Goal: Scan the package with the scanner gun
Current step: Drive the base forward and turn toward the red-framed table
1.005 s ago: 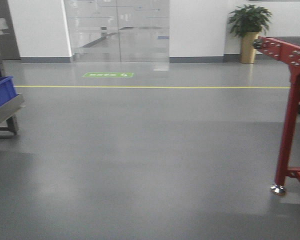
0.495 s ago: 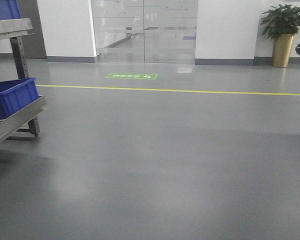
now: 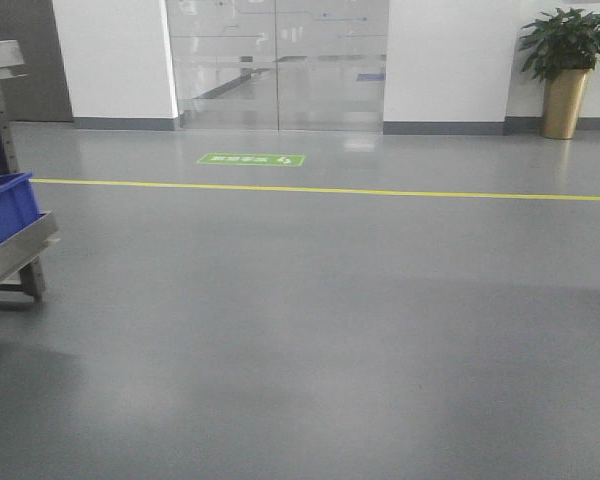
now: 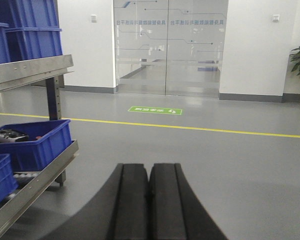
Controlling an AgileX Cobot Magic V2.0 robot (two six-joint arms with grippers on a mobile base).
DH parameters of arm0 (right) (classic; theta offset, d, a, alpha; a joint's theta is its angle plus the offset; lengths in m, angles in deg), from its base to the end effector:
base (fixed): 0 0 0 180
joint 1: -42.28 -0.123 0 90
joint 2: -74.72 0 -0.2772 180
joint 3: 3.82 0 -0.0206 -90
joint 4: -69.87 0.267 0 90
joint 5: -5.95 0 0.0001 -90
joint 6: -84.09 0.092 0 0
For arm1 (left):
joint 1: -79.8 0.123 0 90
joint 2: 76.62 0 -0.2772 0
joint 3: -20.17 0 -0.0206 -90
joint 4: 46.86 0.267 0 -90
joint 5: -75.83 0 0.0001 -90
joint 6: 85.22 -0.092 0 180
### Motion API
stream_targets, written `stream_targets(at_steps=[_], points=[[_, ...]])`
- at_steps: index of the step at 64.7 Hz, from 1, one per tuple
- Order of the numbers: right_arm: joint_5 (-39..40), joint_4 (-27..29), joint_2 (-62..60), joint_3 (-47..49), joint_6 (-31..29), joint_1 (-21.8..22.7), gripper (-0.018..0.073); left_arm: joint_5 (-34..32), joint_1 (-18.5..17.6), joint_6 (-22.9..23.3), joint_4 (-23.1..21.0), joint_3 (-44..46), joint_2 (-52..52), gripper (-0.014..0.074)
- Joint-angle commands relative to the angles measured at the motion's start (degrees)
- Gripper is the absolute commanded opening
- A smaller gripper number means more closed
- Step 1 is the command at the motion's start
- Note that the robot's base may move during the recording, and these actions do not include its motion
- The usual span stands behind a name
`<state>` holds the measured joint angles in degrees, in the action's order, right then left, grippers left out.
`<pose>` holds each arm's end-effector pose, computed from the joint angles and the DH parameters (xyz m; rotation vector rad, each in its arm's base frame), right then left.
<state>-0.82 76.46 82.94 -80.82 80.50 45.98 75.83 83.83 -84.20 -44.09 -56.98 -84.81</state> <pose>0.0818 -0.0040 0.2022 0.0827 1.6026 0.0008 0.0816 0.0058 0.2121 -0.0296 1.4897 0.0815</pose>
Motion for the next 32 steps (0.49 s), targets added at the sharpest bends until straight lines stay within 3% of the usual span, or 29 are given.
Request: stream_targets(at_steps=[1,32], points=[[0.85,0.13,-0.21,0.0,-0.27,0.21,-0.0153,-1.03,-0.38,0.09,0.05,0.15,0.17,-0.0111],[0.85,0.13,-0.21,0.0,-0.27,0.21,-0.0153,-1.03,-0.38,0.09,0.05,0.15,0.17,-0.0111]])
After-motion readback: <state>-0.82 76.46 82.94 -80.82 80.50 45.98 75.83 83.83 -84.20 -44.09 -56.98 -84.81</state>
